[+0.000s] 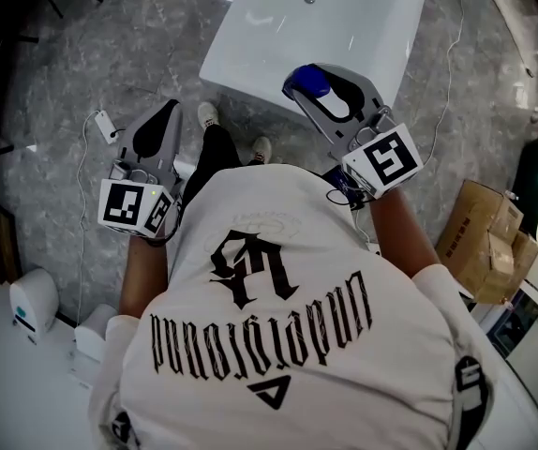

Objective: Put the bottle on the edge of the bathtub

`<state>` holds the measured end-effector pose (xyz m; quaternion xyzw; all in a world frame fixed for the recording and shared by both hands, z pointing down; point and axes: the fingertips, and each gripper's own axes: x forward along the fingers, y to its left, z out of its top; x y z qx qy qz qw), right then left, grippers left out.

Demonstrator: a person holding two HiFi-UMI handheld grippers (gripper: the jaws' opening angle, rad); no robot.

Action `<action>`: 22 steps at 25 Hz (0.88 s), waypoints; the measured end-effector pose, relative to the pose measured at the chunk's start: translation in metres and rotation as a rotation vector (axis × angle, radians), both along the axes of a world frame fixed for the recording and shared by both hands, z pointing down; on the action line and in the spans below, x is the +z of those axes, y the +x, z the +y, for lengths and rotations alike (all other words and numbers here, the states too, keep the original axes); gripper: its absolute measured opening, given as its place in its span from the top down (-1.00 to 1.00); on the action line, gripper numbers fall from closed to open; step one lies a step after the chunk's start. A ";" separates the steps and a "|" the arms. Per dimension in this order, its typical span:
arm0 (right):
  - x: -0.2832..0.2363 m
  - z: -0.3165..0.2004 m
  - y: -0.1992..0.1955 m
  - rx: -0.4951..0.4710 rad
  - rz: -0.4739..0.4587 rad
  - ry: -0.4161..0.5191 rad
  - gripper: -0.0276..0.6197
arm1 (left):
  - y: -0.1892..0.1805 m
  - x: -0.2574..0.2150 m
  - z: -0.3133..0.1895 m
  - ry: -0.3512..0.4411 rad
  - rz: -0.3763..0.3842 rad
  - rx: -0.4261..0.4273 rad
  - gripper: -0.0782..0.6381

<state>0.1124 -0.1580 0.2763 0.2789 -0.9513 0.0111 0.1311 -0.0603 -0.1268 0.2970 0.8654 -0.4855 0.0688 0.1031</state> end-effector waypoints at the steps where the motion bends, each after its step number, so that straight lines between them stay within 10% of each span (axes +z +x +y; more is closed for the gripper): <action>1: 0.000 -0.003 0.000 0.004 -0.001 0.002 0.43 | 0.000 0.000 -0.005 0.002 0.001 0.006 0.74; 22: 0.027 -0.089 -0.054 0.043 0.046 -0.063 0.43 | -0.033 0.017 -0.107 -0.045 0.007 0.104 0.74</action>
